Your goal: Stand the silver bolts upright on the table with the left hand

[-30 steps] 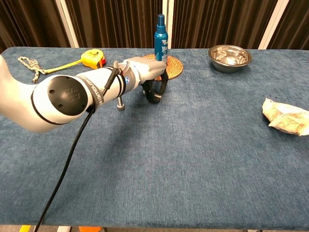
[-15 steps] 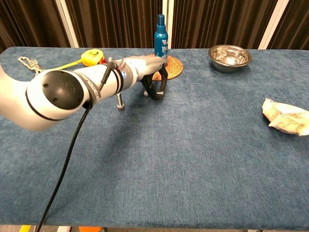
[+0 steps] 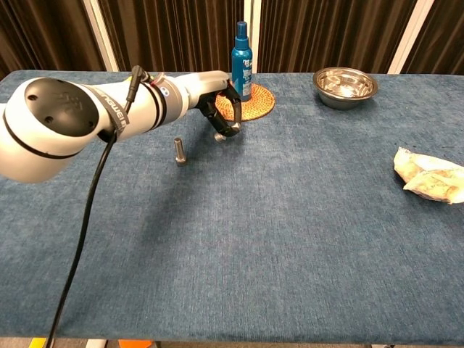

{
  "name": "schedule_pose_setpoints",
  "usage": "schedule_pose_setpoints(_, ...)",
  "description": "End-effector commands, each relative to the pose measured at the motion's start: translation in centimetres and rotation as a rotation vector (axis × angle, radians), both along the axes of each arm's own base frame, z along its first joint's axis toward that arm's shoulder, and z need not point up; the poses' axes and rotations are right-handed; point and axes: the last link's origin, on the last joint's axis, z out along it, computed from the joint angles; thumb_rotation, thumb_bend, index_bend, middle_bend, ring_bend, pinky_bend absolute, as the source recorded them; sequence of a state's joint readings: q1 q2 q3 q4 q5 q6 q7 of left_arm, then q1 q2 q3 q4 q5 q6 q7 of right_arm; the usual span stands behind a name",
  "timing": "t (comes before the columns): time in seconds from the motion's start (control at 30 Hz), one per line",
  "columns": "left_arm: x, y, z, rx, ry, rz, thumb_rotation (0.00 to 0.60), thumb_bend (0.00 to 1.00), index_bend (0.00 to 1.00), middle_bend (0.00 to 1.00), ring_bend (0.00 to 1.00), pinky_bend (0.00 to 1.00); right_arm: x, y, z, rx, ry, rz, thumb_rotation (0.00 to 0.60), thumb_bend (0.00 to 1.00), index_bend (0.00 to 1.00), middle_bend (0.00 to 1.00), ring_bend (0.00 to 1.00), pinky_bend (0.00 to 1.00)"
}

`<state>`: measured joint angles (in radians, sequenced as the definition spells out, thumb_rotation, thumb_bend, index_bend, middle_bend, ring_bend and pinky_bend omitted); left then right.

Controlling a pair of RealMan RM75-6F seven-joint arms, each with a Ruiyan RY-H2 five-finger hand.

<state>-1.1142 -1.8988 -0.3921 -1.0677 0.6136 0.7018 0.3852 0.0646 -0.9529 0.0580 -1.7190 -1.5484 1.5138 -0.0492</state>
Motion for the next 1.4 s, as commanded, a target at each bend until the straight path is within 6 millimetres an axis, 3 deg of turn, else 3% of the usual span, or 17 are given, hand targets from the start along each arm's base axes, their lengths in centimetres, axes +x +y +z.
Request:
schedule_pose_setpoints(0.03,-0.4,0.0,-0.1,-0.002,-0.002,0.01,0.6,0.37,0.51,0.2,0.0,0.0,0.1,0.0,0.0,0.0,0.001,0.0,0.6,0.19,0.09,0.15,0.0,0.02)
schedule_pose_setpoints(0.4,-1.2,0.2,0.5,0.017,-0.008,0.015,0.6,0.38,0.49,0.2,0.0,0.0,0.4,0.1,0.0,0.0,0.007,0.007,0.6,0.19,0.09,0.15,0.0,0.02)
schedule_pose_setpoints(0.83,-0.9,-0.6,1.8,0.027,0.004,-0.051,0.6,0.38,0.34,0.18,0.0,0.0,0.5,0.5,0.1,-0.006,0.005,0.017,0.6,0.19,0.09,0.15,0.0,0.02)
schedule_pose_setpoints(0.9,-0.5,-0.8,3.2,0.056,-0.009,-0.085,0.6,0.38,0.29,0.17,0.0,0.0,0.5,0.5,0.1,-0.004,0.004,0.021,0.6,0.19,0.09,0.15,0.0,0.02)
schedule_pose_setpoints(1.03,-1.0,-1.0,7.4,0.136,0.002,-0.139,0.6,0.34,0.27,0.17,0.0,0.0,0.6,0.3,0.2,0.001,0.007,0.031,0.6,0.19,0.09,0.15,0.0,0.02)
schedule_pose_setpoints(1.23,-5.9,-3.0,14.9,0.295,0.103,-0.109,0.6,0.2,0.27,0.17,0.0,0.0,0.4,0.2,0.3,0.005,0.002,0.045,0.6,0.19,0.09,0.15,0.0,0.02)
schedule_pose_setpoints(1.4,-11.4,-6.0,20.1,0.463,0.1,-0.061,0.6,0.14,0.27,0.17,0.0,0.0,0.0,0.4,0.3,0.003,-0.012,0.04,0.6,0.19,0.09,0.15,0.0,0.02)
